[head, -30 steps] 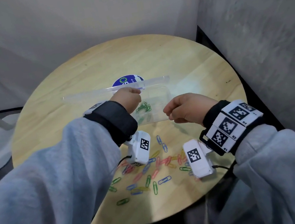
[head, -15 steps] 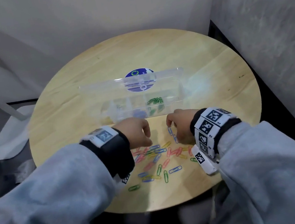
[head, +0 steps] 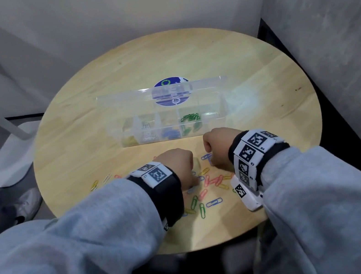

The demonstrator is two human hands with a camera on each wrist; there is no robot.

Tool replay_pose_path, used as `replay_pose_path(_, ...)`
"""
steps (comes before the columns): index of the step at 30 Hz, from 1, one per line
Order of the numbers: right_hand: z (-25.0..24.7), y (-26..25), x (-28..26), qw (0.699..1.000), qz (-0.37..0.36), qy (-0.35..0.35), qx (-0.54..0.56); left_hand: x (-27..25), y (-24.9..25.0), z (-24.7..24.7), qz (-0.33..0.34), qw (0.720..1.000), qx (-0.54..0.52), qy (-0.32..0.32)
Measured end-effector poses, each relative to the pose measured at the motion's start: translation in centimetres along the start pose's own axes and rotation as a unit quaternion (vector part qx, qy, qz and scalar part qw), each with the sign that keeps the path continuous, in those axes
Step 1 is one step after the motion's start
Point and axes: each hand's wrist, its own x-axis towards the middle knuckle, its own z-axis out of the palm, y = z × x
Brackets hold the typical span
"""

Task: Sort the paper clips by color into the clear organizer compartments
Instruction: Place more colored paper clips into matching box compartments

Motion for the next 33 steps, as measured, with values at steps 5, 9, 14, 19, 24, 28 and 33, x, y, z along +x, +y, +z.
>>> replay_pose_path(5, 0.3, 0.0, 0.0, 1.0, -0.015, 0.021, 0.015, 0.3, 0.5, 0.2, -0.052, 0.998, -0.025, -0.021)
replay_pose_path(9, 0.1, -0.1, 0.4, 1.0, -0.015, -0.01, -0.024, 0.2, 1.0, 0.0, -0.073, 0.996, -0.035, -0.032)
replay_pose_path(14, 0.1, -0.1, 0.7, 0.999, -0.015, -0.024, -0.021, 0.5, 0.9, 0.5, -0.066, 0.997, -0.025, -0.038)
replay_pose_path(19, 0.0, 0.6, 0.4, 0.999, -0.02, -0.011, 0.027, 0.4, 0.3, 0.6, -0.036, 0.999, -0.016, -0.025)
replay_pose_path(24, 0.0, 0.7, 0.6, 1.0, -0.014, -0.026, 0.003, -0.2, -1.7, -1.0, -0.043, 0.972, -0.228, -0.029)
replay_pose_path(28, 0.2, 0.4, 0.7, 0.999, -0.022, -0.024, -0.008, -0.8, -3.0, -2.7, -0.063, 0.849, -0.52, -0.068)
replay_pose_path(33, 0.7, -0.2, 0.6, 0.999, -0.028, -0.02, -0.025, -1.3, -3.5, -3.6, -0.085, 0.738, -0.667, -0.058)
